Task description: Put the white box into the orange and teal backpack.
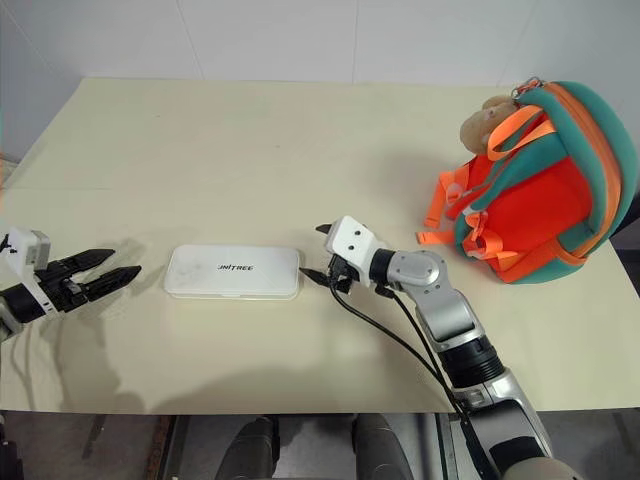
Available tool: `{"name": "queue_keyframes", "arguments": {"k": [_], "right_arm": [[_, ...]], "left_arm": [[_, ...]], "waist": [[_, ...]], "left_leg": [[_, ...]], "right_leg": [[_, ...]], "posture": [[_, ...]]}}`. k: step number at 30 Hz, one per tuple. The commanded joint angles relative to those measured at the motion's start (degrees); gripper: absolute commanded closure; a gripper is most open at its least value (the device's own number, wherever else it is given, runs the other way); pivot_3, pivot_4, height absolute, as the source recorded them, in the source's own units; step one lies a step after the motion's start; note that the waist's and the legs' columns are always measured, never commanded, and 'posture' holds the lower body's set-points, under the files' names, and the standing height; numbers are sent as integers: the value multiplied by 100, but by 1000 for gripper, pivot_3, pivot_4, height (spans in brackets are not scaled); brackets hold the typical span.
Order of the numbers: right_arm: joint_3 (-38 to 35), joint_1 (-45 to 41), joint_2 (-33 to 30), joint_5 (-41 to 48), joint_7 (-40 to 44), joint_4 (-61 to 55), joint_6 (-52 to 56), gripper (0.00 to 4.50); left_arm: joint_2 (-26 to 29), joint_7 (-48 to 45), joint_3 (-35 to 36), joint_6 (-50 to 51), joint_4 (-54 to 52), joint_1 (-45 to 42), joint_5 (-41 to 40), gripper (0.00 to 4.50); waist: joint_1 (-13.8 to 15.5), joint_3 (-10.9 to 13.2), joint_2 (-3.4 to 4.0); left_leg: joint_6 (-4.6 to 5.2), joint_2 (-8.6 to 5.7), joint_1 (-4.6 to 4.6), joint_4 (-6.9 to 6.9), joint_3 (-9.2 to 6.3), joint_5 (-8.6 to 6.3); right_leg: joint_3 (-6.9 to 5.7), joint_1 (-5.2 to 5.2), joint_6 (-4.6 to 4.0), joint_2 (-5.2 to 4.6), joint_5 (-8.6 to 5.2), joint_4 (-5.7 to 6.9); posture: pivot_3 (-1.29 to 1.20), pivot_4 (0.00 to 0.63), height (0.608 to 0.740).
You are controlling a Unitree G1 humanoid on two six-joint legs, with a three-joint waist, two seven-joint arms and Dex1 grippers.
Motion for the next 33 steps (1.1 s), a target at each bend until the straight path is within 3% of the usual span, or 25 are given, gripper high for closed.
{"name": "queue_keyframes", "arguments": {"k": [1,6,13,20,33], "right_arm": [[6,20,-46,92,116,-316,97,15],[-3,-135,45,-191,-185,64,-118,15],[103,-251,86,-652,-427,610,-640,15],[197,-252,138,-796,-413,665,-836,15],[170,-290,288,-716,-296,461,-896,15]], "left_arm": [[76,81,-23,158,-25,-200,16,0],[-23,283,-171,371,468,-724,86,0],[-183,-167,-264,1283,1025,-1420,-194,0],[-91,-828,-575,2251,964,-1423,-253,0],[-74,-1252,-750,3114,1272,-1730,-268,0]], "waist": [[3,0,0],[3,0,-1],[-5,-1,-1],[-30,-1,-1],[-7,-1,-1]], "left_leg": [[-1,0,0,0,-1,1],[-3,0,1,2,-1,2],[-4,-2,0,4,-3,3],[-11,-2,-1,2,-4,7],[-12,-2,1,5,-8,10]], "right_leg": [[-1,0,0,0,0,1],[-1,0,0,0,0,3],[-3,0,1,1,1,7],[-4,-4,1,1,0,10],[-5,-1,1,1,0,18]], "posture": [[0,150,740],[0,150,740],[0,150,740],[0,150,740],[0,150,740]]}}
